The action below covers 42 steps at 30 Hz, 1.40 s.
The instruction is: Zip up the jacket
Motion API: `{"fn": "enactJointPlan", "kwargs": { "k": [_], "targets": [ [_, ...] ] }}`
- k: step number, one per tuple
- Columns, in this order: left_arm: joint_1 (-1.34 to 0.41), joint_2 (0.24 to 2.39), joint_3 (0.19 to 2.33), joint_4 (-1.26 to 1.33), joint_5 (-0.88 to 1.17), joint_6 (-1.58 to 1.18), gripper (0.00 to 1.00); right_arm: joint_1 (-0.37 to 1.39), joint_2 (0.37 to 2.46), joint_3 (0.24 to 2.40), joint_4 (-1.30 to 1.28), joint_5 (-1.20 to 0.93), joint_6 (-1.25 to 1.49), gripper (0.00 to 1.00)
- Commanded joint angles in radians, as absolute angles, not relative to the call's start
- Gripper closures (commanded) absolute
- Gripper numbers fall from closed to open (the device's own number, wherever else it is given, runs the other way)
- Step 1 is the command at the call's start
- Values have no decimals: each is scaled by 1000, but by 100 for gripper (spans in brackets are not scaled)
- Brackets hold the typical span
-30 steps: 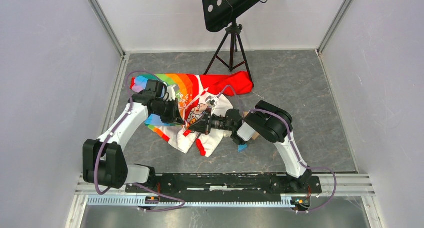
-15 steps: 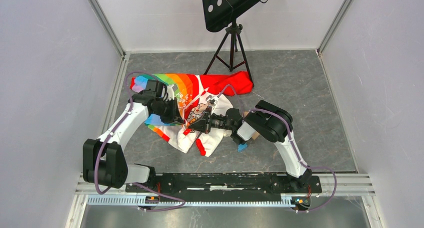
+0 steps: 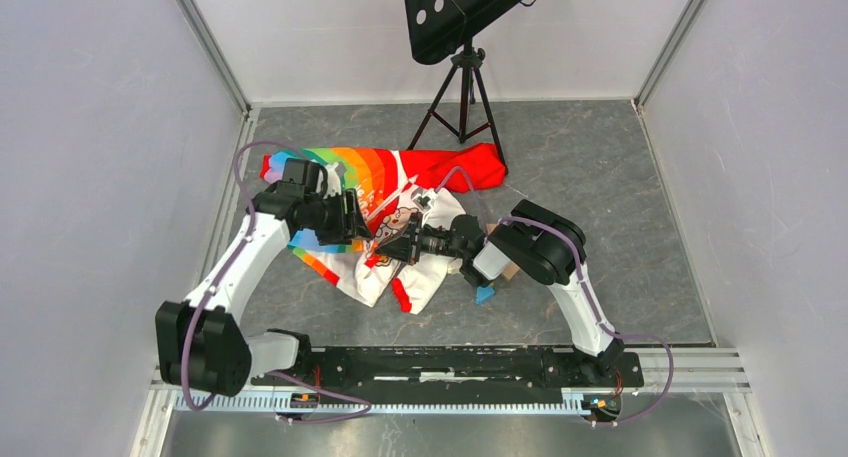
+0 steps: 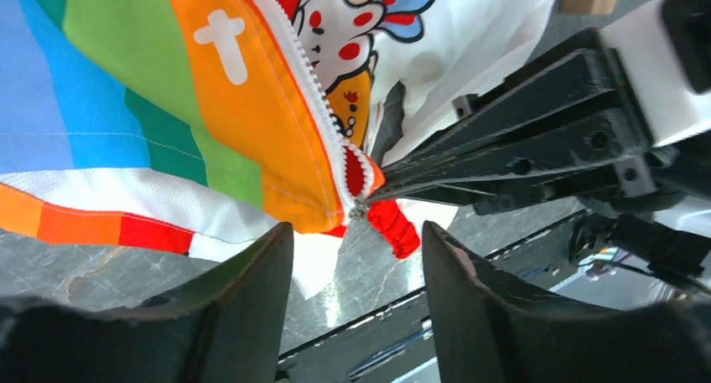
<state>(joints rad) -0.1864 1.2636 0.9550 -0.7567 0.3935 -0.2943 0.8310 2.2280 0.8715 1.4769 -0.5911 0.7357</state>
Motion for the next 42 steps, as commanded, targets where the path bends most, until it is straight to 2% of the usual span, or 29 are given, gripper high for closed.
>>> {"fn": "enactJointPlan", "kwargs": {
  "k": [1,6,13,17,21,25,30,42],
  "targets": [
    [-170,1137,939,-694,366,-374,32,828,2218,905,1721,-599,722,100],
    [-96,1090,876,-630,440,-395,26,828,2217,902,1726,-603,724,100],
    [-9,1124,791,-481,675,-430,25,829,2222,908,1726,-607,728,100],
    [-9,1135,752,-433,721,-458,26,828,2225,913,1727,-610,730,100],
    [-9,1180,760,-493,723,-475,33,828,2226,913,1727,-610,732,100],
    [-8,1151,744,-493,715,-492,35,828,2226,912,1731,-609,733,100],
    [-9,1162,731,-466,742,-510,51,829,2226,910,1735,-610,736,100],
    [-21,1178,745,-511,728,-502,69,827,2228,912,1736,-608,742,100]
  ]
}}
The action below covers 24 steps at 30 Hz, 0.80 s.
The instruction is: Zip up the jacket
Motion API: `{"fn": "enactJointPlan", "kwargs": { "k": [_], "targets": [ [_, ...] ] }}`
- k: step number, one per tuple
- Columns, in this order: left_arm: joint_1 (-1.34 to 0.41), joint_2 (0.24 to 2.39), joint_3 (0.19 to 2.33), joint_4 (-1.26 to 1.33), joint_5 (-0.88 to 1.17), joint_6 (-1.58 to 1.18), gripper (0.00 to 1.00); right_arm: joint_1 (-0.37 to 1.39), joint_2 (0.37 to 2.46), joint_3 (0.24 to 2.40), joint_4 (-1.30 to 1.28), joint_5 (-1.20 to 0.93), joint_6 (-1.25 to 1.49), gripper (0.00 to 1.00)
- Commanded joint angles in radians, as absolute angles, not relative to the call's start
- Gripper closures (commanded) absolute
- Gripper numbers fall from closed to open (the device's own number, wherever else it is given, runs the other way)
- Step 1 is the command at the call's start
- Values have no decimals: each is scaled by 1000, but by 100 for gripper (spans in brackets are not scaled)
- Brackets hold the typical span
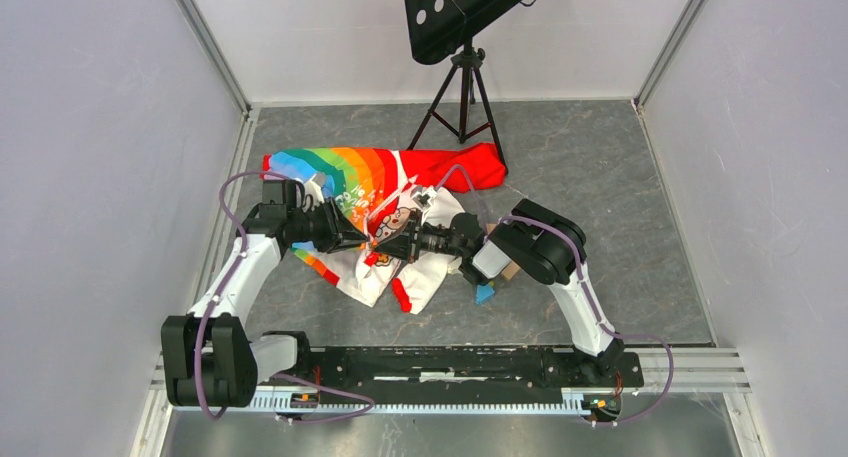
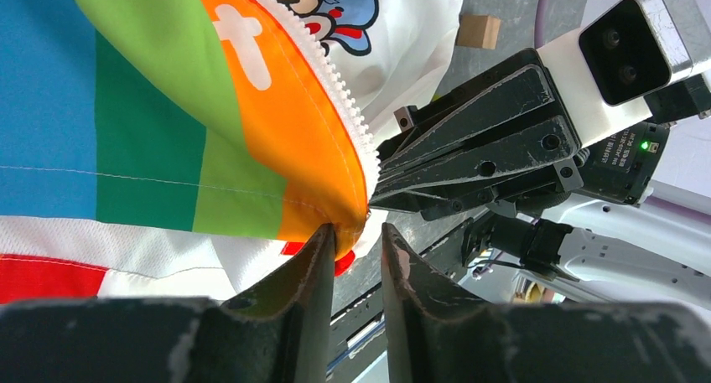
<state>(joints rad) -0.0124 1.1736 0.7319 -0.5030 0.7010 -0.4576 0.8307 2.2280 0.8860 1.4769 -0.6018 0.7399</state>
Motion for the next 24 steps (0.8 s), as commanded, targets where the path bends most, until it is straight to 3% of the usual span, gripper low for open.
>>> {"fn": "enactJointPlan", "kwargs": {
  "k": [1,10,19,24],
  "targets": [
    [-24,1185,748,-518,725,-498,70,827,2229,913,1739,-606,744,100],
    [-37,1221,784,-579,710,-456,77,825,2233,914,1759,-608,758,100],
    [-67,1282,843,-651,656,-385,98,824,2248,920,1827,-614,828,100],
    [-114,1324,891,-702,601,-310,98,812,2251,901,1932,-554,954,100]
  ]
}}
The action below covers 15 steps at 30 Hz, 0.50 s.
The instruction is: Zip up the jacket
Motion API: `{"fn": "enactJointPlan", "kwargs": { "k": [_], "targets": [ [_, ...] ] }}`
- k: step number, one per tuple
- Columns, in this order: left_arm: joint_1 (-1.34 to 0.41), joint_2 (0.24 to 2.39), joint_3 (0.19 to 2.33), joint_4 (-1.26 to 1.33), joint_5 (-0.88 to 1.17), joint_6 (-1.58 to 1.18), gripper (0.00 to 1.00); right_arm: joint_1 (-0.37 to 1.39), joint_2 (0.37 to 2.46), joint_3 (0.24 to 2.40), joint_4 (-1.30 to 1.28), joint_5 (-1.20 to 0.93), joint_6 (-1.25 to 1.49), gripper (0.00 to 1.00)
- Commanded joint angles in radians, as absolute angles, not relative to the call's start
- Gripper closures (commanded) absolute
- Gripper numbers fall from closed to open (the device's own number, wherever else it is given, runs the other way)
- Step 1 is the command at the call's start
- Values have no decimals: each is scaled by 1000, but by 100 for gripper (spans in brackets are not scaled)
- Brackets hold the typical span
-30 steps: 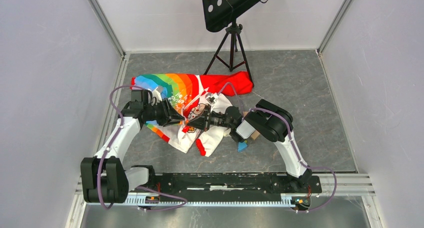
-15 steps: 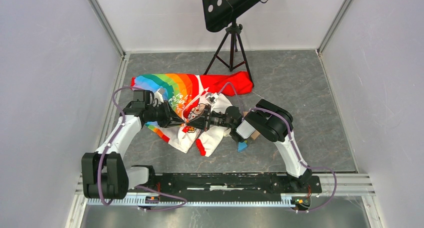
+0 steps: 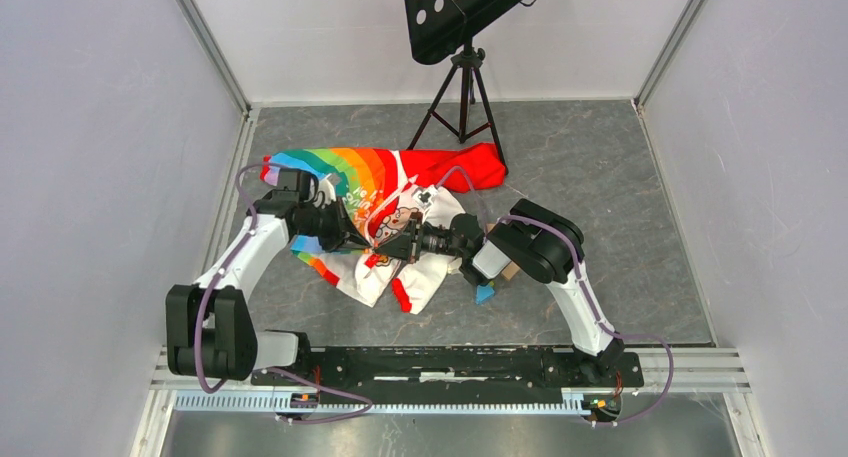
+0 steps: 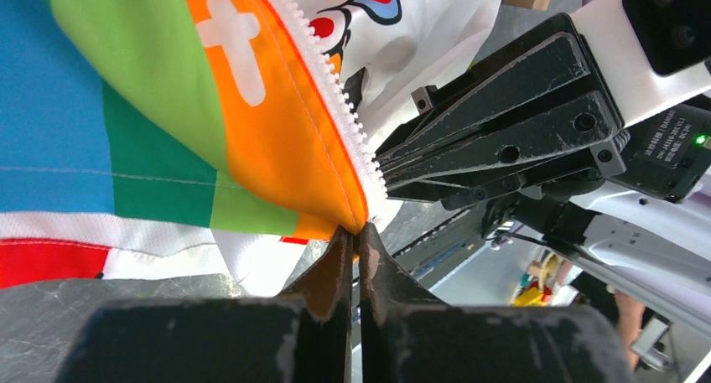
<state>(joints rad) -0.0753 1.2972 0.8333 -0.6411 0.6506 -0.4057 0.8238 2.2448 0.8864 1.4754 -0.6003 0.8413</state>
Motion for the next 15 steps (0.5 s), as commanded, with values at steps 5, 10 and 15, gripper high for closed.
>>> {"fn": "enactJointPlan", "kwargs": {
  "k": [5,10,15],
  "targets": [
    [-133,1336,901,-713,575,-272,98,803,2232,869,1956,-476,1034,100],
    [-165,1349,920,-732,521,-257,98,783,2191,834,1957,-407,1105,100],
    [-189,1349,915,-724,515,-258,98,773,2192,862,1956,-392,1203,100]
  ]
}}
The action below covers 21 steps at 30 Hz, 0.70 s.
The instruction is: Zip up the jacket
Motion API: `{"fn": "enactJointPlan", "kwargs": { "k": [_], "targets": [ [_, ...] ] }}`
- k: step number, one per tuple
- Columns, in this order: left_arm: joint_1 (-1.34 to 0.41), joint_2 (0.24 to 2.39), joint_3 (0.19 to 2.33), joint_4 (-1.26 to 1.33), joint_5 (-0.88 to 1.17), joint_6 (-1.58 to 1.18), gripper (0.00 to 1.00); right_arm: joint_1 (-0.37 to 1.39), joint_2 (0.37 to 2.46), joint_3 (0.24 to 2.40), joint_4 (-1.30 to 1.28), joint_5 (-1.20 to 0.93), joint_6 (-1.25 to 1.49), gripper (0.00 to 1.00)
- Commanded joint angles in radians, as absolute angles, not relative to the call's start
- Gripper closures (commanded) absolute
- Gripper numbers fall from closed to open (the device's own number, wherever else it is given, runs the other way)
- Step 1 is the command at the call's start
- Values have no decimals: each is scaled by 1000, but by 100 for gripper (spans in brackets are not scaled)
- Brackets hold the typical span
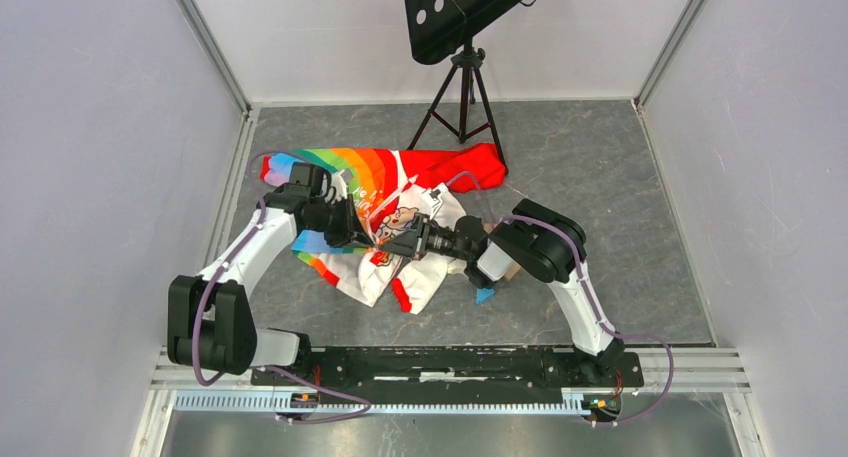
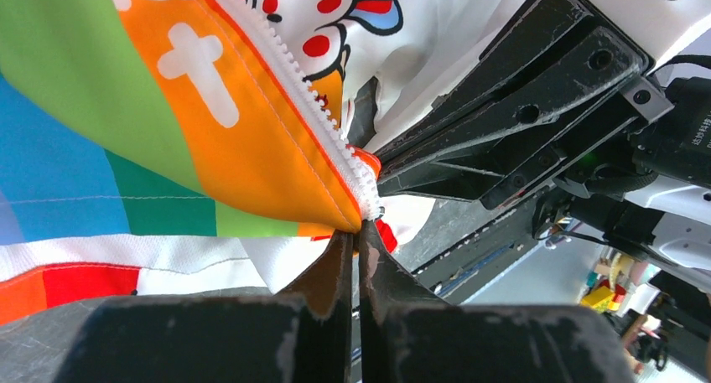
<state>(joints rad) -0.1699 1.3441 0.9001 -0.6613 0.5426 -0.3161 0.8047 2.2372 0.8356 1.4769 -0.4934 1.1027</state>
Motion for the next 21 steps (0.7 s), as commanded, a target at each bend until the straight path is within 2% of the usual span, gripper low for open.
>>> {"fn": "enactJointPlan", "kwargs": {
  "k": [1,8,21],
  "targets": [
    [-194,1349,912,-721,518,-260,98,776,2193,866,1955,-386,1214,100],
    [-210,1354,909,-719,498,-267,98,779,2215,899,1956,-341,1291,100],
    [-229,1349,910,-735,384,-289,98,761,2133,842,1959,-281,1404,100]
  ]
}}
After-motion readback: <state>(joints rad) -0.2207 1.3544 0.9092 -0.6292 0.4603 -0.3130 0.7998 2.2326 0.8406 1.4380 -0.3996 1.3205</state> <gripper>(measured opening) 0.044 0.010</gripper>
